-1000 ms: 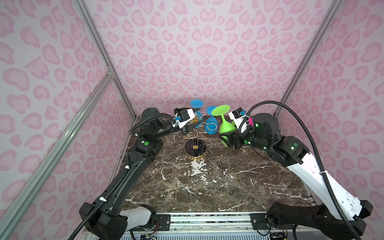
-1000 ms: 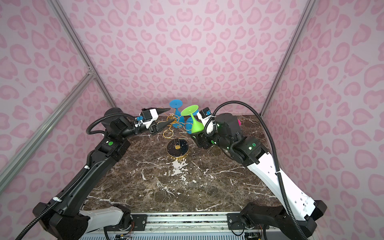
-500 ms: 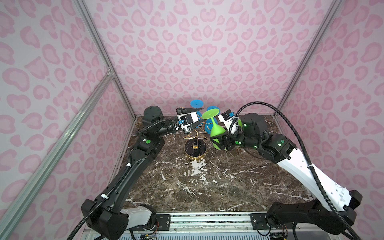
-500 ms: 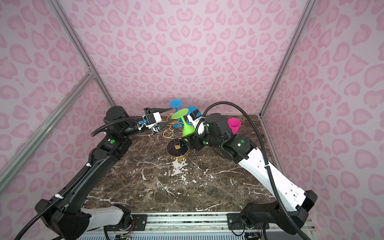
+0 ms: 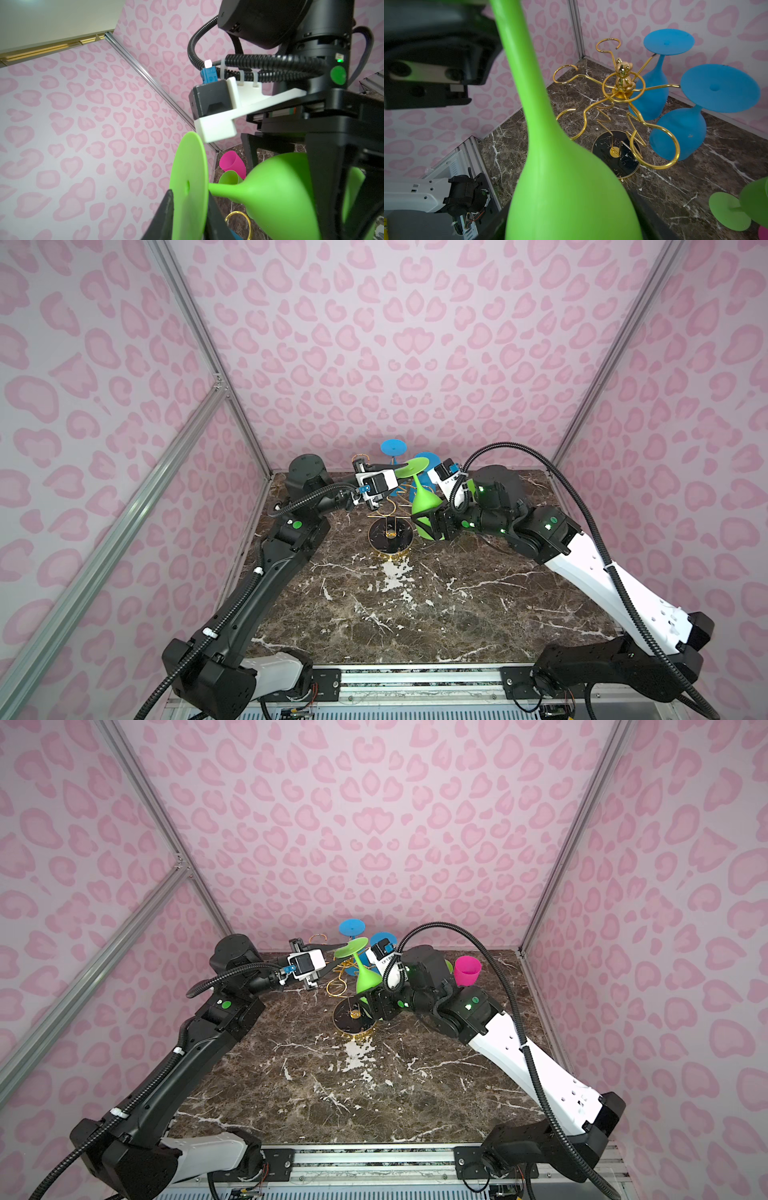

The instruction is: Take the wine glass off the wine glass rack

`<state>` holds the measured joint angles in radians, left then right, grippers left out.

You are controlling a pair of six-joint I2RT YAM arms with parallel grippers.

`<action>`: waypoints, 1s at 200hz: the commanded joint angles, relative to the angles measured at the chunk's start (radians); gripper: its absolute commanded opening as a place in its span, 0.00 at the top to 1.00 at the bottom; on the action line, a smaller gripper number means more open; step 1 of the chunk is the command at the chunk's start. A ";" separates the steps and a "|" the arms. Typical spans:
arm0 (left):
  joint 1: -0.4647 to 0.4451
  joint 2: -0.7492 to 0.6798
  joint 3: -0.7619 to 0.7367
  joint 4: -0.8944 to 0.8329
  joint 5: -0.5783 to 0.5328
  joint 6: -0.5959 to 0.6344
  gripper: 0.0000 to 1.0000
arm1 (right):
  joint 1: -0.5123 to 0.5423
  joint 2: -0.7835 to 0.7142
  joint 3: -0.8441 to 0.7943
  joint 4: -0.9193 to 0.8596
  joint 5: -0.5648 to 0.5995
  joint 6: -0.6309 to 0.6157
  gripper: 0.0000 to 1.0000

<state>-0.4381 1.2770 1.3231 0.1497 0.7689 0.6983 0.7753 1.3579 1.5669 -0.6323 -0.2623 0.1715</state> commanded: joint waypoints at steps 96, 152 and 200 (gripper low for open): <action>-0.005 -0.022 -0.038 0.034 -0.110 -0.010 0.97 | 0.005 -0.051 -0.054 0.118 -0.036 0.068 0.13; -0.004 -0.015 -0.050 0.034 -0.229 -0.130 0.97 | -0.028 -0.229 -0.245 0.315 -0.045 0.106 0.03; 0.016 0.008 -0.023 0.028 -0.312 -0.292 0.97 | -0.066 -0.450 -0.378 0.421 -0.013 0.086 0.02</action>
<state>-0.4381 1.2770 1.2778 0.1501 0.5110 0.5377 0.7235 0.9890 1.2381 -0.3176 -0.2939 0.2684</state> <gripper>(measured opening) 0.070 0.980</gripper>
